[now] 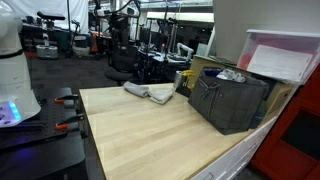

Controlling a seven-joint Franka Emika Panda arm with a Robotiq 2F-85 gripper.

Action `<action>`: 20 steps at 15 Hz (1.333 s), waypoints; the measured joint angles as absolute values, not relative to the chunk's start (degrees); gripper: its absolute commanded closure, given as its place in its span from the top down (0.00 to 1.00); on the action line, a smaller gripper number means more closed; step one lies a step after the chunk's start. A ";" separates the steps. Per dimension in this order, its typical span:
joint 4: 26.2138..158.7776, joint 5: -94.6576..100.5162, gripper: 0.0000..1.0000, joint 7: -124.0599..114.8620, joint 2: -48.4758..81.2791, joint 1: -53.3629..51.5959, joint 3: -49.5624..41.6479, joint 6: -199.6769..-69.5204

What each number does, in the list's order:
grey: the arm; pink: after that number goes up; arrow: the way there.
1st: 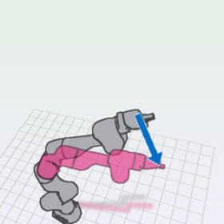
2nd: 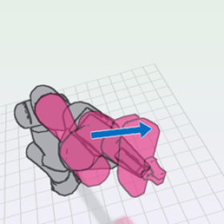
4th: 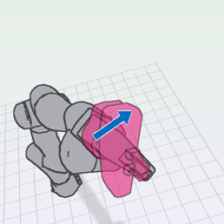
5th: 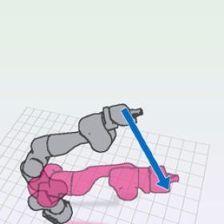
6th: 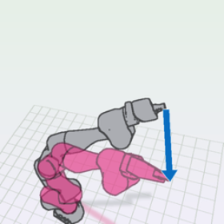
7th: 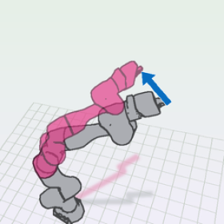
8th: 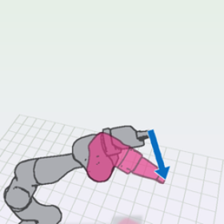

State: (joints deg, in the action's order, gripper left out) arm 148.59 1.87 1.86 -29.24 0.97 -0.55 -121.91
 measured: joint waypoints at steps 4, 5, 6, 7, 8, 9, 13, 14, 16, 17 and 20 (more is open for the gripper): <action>148.59 1.87 1.00 1.86 -29.23 0.97 -0.55 -121.91; 148.59 1.87 1.00 1.86 -29.23 0.97 -0.55 -121.91; 148.59 1.87 1.00 1.86 -29.23 0.97 -0.55 -121.91; 148.59 1.87 1.00 1.86 -29.23 0.97 -0.55 -121.91; 148.59 1.87 1.00 1.86 -29.23 0.97 -0.55 -121.91; 148.59 1.87 1.00 1.86 -29.23 0.97 -0.55 -121.91; 148.59 1.87 1.00 1.86 -29.23 0.97 -0.55 -121.91; 148.53 1.87 1.00 1.86 -29.10 0.98 -0.59 -121.91; 147.99 1.84 1.00 1.94 -27.66 1.02 -1.20 -122.52; 147.46 1.74 1.00 2.05 -26.23 1.03 -1.68 -123.51; 144.25 0.30 1.00 2.34 -19.28 1.01 -2.96 -127.70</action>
